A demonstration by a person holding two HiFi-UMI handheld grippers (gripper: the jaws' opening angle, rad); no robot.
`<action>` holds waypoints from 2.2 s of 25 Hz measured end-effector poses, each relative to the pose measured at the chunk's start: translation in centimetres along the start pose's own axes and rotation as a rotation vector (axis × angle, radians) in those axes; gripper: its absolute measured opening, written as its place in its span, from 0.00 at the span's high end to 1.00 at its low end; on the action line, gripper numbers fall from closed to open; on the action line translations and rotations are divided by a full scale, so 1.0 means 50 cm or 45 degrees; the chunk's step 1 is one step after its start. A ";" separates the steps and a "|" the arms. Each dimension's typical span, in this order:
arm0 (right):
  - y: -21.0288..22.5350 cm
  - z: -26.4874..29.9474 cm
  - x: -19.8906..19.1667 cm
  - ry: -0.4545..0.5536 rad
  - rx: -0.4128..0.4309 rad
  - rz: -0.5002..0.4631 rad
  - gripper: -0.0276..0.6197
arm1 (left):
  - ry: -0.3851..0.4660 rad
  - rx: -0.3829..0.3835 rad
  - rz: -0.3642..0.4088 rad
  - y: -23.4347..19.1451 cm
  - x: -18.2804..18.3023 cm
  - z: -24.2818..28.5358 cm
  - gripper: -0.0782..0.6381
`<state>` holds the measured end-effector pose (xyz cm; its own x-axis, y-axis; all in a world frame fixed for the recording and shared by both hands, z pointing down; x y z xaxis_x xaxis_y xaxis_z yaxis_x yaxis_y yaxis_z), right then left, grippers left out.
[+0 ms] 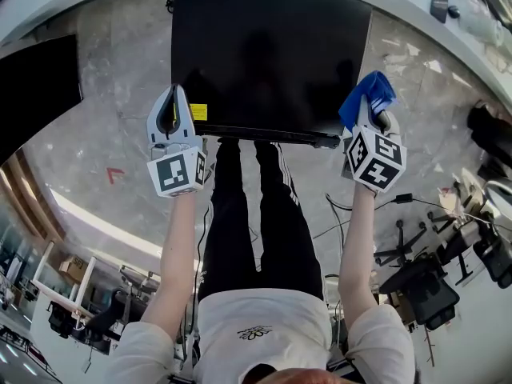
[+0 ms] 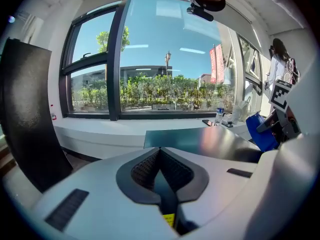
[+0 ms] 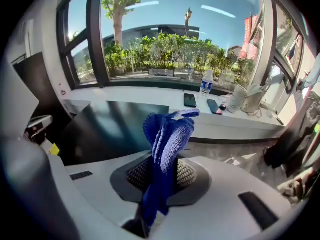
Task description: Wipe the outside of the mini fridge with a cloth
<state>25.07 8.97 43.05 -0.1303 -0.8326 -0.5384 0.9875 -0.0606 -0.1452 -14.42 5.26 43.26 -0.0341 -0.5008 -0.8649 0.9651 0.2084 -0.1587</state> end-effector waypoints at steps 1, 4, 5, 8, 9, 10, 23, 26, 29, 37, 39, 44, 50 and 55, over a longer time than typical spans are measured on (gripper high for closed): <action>-0.014 -0.010 0.014 0.029 0.028 -0.009 0.84 | 0.007 0.004 -0.003 -0.002 0.002 -0.003 0.88; -0.072 -0.035 0.051 0.110 0.139 -0.023 0.84 | 0.023 0.019 -0.008 -0.006 0.006 -0.015 0.88; -0.094 -0.043 0.060 0.129 0.183 -0.022 0.84 | 0.026 0.023 -0.015 -0.007 0.007 -0.021 0.88; -0.175 -0.061 0.076 0.154 0.329 -0.003 0.84 | 0.034 0.029 -0.042 -0.012 0.015 -0.046 0.88; -0.207 -0.062 0.079 0.153 0.379 0.002 0.84 | 0.038 0.028 -0.052 -0.017 0.018 -0.053 0.88; -0.241 -0.062 0.082 0.151 0.428 0.005 0.84 | 0.042 0.027 -0.058 -0.023 0.020 -0.059 0.88; -0.581 -0.074 0.126 0.175 0.817 0.067 0.84 | 0.046 0.034 -0.066 -0.114 0.010 -0.119 0.88; -0.627 -0.049 0.121 0.144 0.863 0.100 0.84 | 0.027 0.059 -0.097 -0.133 -0.008 -0.134 0.88; -0.675 -0.021 0.114 0.084 0.929 0.112 0.84 | 0.015 0.083 -0.116 -0.148 -0.021 -0.144 0.88; -0.719 0.037 0.066 -0.032 0.803 0.058 0.84 | 0.004 0.070 -0.112 -0.173 -0.029 -0.139 0.88; -0.703 0.040 0.065 -0.032 0.757 0.064 0.84 | 0.008 0.052 -0.105 -0.177 -0.026 -0.136 0.88; -0.631 0.042 0.054 -0.030 0.643 0.035 0.84 | 0.004 0.015 -0.092 -0.166 -0.015 -0.123 0.88; -0.539 0.032 0.028 -0.045 0.521 0.044 0.84 | -0.021 -0.043 -0.071 -0.165 -0.025 -0.119 0.88; -0.467 0.027 0.004 -0.051 0.460 -0.013 0.84 | -0.029 -0.064 -0.064 -0.163 -0.037 -0.113 0.88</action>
<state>2.09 9.49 47.45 -0.1437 -0.8514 -0.5045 0.9545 -0.2538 0.1564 -23.67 9.23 43.45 -0.0755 -0.5306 -0.8443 0.9481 0.2240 -0.2256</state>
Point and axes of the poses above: the fingertips, and each gripper's own axes: z forward along the fingers, y to its right, x out of its top, the point moved 9 cm from there along -z, backward along the fingers, and after that the axes turned 11 degrees about -z, right-handed, at the moved point
